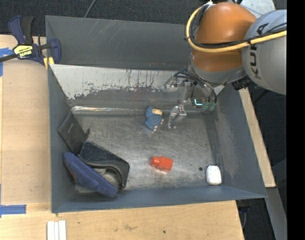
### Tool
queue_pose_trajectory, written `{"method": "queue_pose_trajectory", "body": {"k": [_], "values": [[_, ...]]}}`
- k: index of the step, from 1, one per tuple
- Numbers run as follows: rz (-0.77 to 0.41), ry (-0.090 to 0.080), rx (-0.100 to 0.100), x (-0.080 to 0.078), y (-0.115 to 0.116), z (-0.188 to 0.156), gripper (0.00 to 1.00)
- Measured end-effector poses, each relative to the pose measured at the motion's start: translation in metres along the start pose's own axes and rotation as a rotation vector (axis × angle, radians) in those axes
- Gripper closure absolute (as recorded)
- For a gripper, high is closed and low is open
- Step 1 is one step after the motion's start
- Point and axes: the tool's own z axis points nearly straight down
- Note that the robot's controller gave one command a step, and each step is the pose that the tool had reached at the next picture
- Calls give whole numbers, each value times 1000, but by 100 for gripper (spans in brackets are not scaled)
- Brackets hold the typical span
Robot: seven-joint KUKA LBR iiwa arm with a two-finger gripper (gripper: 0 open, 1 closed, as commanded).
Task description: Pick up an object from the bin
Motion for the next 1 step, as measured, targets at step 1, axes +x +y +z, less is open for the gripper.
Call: {"method": "queue_pose_trajectory", "body": {"k": [1], "values": [[-392, -1, 0, -8, 30, 82, 0]]}}
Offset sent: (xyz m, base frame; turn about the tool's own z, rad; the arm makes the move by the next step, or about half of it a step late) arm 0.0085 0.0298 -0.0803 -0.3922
